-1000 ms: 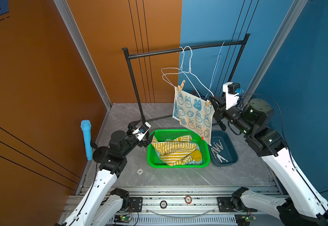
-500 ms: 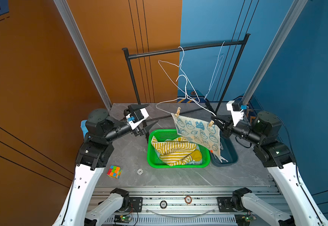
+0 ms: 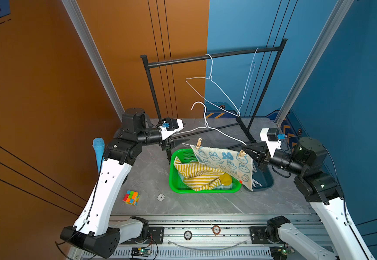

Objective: Remove the clothespins securing towels to the hanger
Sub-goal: Pick up the hanger from the clothesline.

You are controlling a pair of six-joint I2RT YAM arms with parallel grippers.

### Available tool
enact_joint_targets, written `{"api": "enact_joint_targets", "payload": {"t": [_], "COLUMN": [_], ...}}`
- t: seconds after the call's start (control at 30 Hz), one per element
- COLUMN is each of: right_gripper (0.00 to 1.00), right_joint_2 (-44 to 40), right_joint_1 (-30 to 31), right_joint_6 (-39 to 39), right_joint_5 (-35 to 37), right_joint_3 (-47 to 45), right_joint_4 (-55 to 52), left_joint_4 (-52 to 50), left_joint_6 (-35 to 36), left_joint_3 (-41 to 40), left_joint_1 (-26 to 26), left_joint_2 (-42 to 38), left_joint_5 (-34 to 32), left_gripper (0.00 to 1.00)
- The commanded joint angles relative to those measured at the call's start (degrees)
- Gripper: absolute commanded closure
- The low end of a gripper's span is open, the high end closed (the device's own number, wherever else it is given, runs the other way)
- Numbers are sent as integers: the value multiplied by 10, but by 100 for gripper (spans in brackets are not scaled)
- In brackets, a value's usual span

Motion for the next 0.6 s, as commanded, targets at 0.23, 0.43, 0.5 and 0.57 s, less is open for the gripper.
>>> {"api": "enact_joint_targets", "payload": {"t": [0.23, 0.43, 0.5, 0.57], "right_gripper": [100, 100, 100, 100], "right_joint_2": [-4, 1, 2, 5], "right_joint_1": [23, 38, 42, 45], "right_joint_6": [-20, -27, -27, -28], "right_joint_5": [-23, -12, -8, -1], "right_joint_3": [-6, -5, -4, -4], "right_joint_4": [16, 19, 19, 19], "left_joint_4": [-62, -66, -66, -67], "left_joint_6": [60, 71, 75, 78], "left_joint_3": [18, 17, 16, 16], "left_joint_1": [-25, -31, -34, -37], "left_joint_2": [29, 37, 37, 36], "left_joint_5": [-42, -51, -55, -60], "left_gripper": [40, 65, 78, 84]}}
